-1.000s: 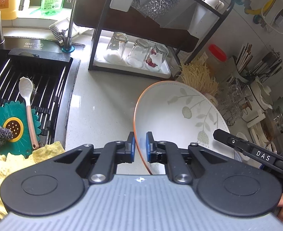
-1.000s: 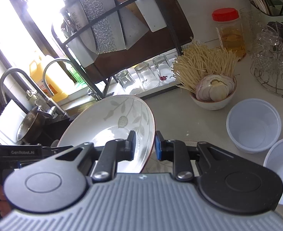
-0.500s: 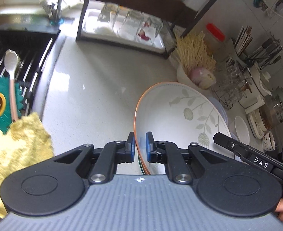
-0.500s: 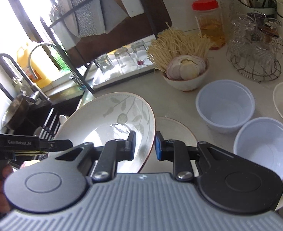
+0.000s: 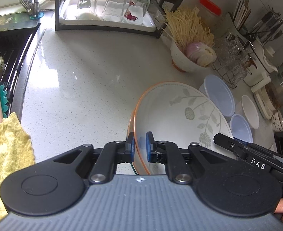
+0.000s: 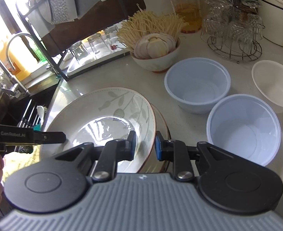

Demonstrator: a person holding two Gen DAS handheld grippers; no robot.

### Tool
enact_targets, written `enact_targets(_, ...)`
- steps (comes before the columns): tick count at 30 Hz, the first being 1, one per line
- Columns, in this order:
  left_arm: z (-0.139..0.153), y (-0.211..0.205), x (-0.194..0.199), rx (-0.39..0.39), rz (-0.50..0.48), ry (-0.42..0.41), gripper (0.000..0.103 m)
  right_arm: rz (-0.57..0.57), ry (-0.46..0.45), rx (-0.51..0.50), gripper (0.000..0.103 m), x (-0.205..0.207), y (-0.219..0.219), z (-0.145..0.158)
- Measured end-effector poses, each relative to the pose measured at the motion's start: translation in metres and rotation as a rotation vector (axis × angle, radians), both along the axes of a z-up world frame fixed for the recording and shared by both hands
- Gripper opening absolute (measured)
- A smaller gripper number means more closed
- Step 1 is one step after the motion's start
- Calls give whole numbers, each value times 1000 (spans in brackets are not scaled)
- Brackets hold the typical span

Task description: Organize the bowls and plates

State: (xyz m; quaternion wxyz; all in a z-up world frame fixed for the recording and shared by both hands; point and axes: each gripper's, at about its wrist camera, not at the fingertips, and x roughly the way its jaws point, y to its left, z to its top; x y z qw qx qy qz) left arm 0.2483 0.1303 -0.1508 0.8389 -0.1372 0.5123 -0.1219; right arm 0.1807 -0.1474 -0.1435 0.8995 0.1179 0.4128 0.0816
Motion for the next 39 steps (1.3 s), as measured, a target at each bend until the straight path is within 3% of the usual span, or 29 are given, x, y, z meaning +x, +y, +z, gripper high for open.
enact_targets(10,-12,-9,4,12,-20,22,15,-8,-6,-55,24,-1,1,-5)
enact_targets(17,-12,-16,8,39,-45,26,15,-13,-24,-156,24,1,12,-8)
enact_targets(25,-16,-18,11,53,-62,48,15,-25,-10,-156,24,3,11,-17)
enact_targets(30,-14,-14,14,23,-45,66,16,-25,-18,-156,23,3,11,-16)
enact_targets(39,-10,-11,10,7,-41,97,19,-38,-2,-93,23,1,4,-14)
